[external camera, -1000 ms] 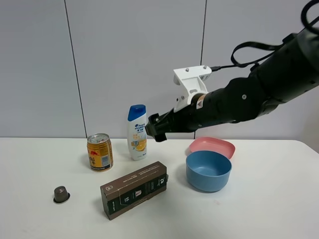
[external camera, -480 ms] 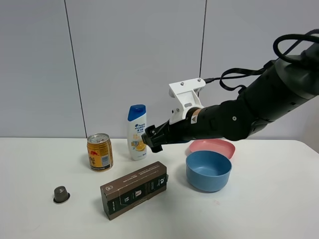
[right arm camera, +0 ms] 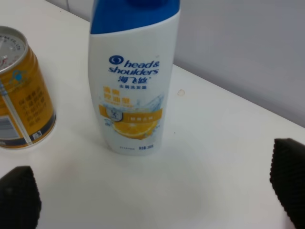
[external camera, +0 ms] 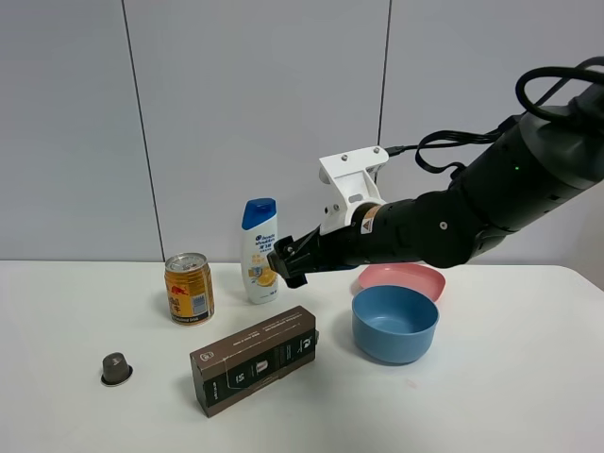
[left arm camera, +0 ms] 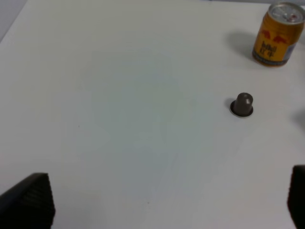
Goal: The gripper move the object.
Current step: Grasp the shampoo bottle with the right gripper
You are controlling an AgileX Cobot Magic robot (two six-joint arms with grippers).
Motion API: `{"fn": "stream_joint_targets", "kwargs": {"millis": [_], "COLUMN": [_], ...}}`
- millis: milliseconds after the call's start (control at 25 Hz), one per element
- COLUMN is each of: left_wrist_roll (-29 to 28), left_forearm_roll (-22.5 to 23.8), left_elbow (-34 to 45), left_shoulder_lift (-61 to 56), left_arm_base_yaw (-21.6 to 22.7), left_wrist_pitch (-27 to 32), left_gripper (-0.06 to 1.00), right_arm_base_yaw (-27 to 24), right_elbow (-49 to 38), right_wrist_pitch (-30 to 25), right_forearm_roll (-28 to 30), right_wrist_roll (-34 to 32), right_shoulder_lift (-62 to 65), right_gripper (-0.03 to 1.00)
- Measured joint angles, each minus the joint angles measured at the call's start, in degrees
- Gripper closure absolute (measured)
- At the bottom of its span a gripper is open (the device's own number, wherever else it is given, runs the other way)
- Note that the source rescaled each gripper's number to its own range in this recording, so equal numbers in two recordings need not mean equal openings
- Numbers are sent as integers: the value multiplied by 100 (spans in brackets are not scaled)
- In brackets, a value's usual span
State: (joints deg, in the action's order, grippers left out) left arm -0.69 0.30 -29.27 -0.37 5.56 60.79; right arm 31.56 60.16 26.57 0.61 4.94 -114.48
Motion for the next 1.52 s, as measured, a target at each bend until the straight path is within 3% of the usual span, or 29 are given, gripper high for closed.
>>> {"fn": "stream_joint_targets", "kwargs": {"millis": [1080, 1360, 1520], "left_wrist_roll": [0, 0, 0], "left_forearm_roll": [0, 0, 0], "left_elbow": [0, 0, 0], "left_shoulder_lift": [0, 0, 0], "left_arm_base_yaw": [0, 0, 0], "left_wrist_pitch": [0, 0, 0], "left_gripper": [-6, -6, -6], "right_arm_base_yaw": [0, 0, 0], "right_elbow": [0, 0, 0], "right_wrist_pitch": [0, 2, 163], "right_forearm_roll": [-5, -292, -298], "right_wrist_roll": [0, 85, 90], "right_shoulder_lift": [0, 0, 0], "right_gripper": [1, 1, 6]}}
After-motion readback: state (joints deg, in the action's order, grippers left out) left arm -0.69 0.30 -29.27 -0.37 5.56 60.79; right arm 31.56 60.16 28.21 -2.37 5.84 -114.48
